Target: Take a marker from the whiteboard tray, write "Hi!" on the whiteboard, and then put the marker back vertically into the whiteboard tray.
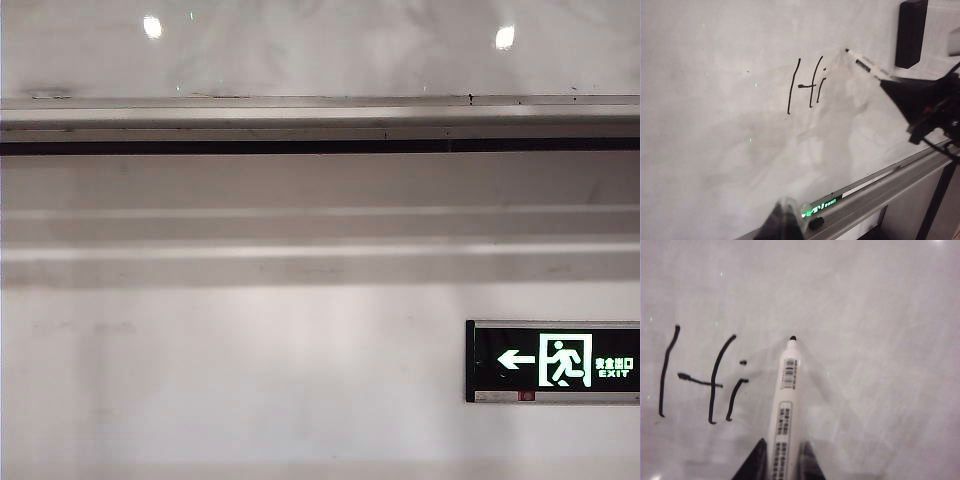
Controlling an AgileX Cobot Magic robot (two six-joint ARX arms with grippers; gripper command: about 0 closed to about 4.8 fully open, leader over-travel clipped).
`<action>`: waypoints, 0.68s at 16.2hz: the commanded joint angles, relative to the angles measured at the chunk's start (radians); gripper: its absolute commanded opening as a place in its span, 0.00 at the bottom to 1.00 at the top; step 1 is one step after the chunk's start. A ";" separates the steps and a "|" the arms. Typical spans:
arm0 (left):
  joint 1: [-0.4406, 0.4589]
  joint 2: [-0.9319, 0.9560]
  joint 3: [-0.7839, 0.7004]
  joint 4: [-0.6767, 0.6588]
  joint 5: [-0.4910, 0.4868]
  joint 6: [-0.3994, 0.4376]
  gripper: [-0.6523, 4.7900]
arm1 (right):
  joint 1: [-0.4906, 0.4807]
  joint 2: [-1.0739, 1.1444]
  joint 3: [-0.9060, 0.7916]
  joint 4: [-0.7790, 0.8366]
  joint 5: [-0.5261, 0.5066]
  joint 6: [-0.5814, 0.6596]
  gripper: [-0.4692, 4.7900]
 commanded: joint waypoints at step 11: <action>0.000 -0.003 0.004 0.010 0.005 0.001 0.11 | 0.000 0.014 0.003 -0.150 0.029 -0.012 0.09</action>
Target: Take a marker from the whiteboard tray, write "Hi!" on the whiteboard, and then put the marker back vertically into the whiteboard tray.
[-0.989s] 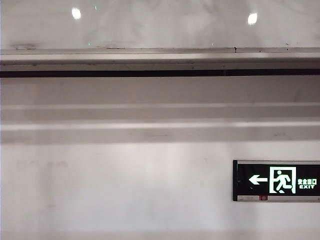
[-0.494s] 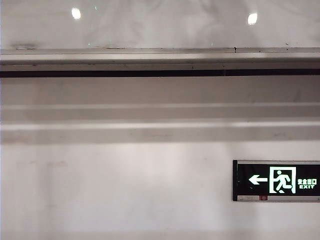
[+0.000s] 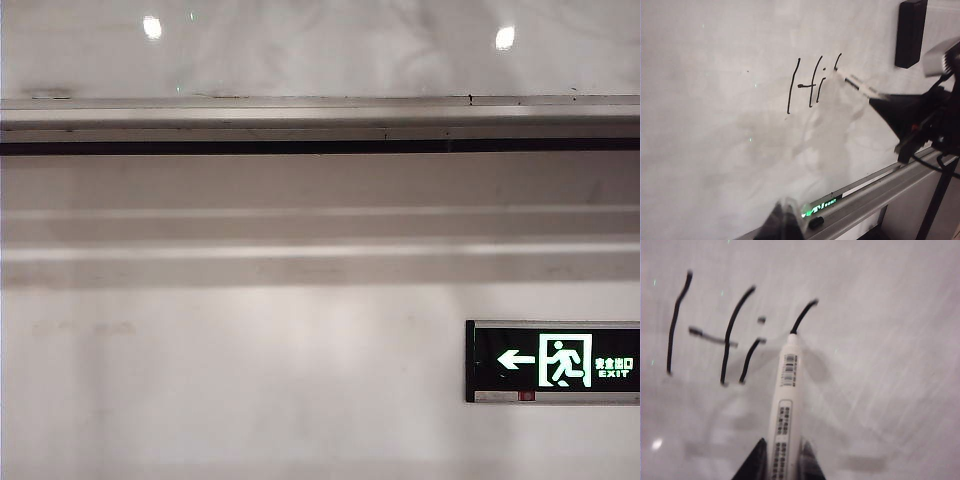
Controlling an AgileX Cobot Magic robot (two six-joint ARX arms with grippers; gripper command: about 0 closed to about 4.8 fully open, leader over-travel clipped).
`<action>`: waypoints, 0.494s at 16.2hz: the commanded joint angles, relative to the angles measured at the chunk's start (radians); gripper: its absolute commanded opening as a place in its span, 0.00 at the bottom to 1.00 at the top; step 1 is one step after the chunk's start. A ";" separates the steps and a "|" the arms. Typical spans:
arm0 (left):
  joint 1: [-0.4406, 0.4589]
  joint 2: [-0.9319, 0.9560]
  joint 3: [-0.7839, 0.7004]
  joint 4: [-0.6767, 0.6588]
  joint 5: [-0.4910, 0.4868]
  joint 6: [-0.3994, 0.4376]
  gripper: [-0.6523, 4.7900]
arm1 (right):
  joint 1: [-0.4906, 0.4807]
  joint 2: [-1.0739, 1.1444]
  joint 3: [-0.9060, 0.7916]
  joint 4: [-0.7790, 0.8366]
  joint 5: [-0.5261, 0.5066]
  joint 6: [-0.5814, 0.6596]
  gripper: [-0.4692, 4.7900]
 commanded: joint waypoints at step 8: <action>0.000 -0.003 0.004 0.010 0.005 0.001 0.11 | -0.001 -0.001 0.002 -0.150 0.027 0.027 0.09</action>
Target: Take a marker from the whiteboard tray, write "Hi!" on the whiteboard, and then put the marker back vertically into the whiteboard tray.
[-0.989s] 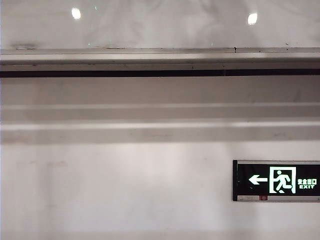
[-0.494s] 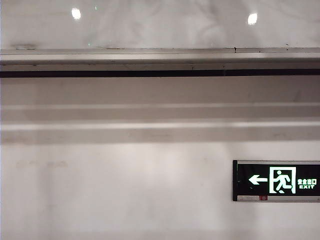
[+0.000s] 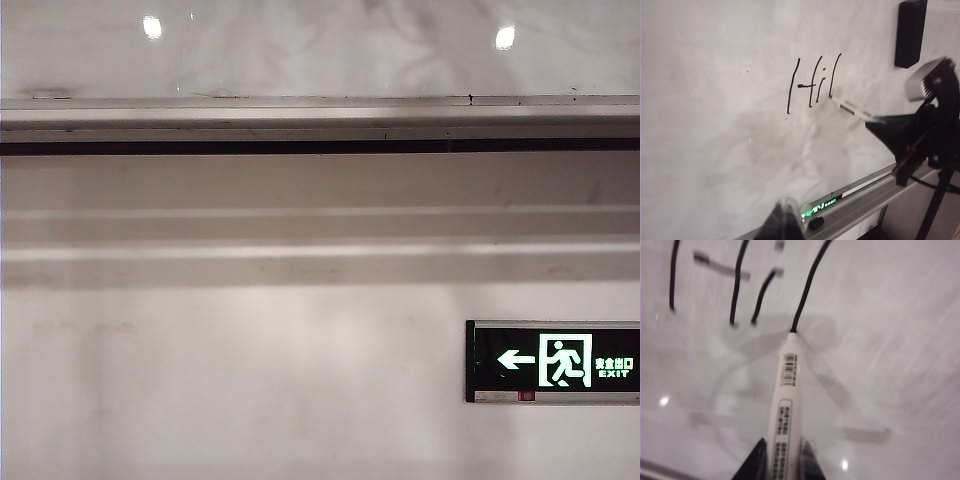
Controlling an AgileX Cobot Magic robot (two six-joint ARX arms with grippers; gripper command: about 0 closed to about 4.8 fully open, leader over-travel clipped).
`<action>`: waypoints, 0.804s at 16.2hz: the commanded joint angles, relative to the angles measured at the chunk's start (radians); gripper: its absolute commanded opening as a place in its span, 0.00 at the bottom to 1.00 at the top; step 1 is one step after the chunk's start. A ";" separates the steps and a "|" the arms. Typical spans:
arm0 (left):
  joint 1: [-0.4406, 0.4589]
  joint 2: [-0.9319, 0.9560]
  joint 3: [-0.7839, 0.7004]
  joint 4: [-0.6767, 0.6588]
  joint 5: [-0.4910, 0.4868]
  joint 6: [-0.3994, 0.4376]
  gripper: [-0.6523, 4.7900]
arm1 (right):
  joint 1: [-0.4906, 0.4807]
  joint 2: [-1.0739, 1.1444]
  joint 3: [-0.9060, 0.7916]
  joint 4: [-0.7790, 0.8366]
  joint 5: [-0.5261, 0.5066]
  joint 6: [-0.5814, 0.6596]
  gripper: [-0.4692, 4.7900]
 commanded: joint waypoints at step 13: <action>0.000 -0.003 0.004 0.011 0.006 0.001 0.11 | 0.013 -0.058 0.000 -0.080 -0.039 0.008 0.09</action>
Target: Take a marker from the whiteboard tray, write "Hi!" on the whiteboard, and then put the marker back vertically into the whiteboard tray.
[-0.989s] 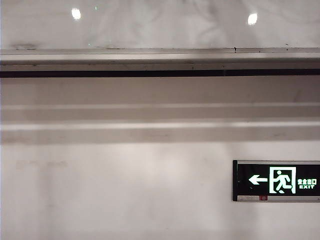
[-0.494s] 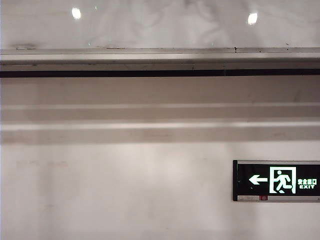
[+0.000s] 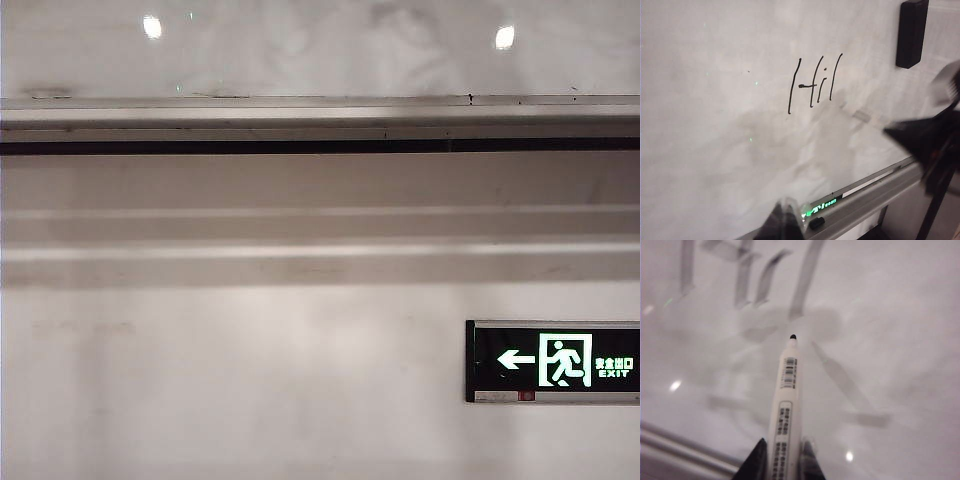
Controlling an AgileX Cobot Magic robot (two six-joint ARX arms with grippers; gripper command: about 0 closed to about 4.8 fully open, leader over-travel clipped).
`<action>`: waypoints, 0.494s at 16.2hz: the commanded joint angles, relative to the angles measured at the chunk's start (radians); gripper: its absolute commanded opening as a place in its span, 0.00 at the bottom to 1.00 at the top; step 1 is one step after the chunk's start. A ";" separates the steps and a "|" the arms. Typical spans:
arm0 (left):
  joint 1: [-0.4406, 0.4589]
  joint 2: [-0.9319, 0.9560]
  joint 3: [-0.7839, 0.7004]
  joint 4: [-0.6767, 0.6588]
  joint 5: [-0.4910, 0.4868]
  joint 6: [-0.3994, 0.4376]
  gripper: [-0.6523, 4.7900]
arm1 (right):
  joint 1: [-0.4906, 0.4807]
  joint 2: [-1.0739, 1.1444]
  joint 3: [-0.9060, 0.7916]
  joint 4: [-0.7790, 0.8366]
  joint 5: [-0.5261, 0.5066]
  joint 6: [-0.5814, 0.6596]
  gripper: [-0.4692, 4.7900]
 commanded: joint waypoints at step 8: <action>0.000 -0.004 0.004 0.011 0.029 0.001 0.11 | -0.023 0.029 0.006 0.061 -0.005 0.004 0.09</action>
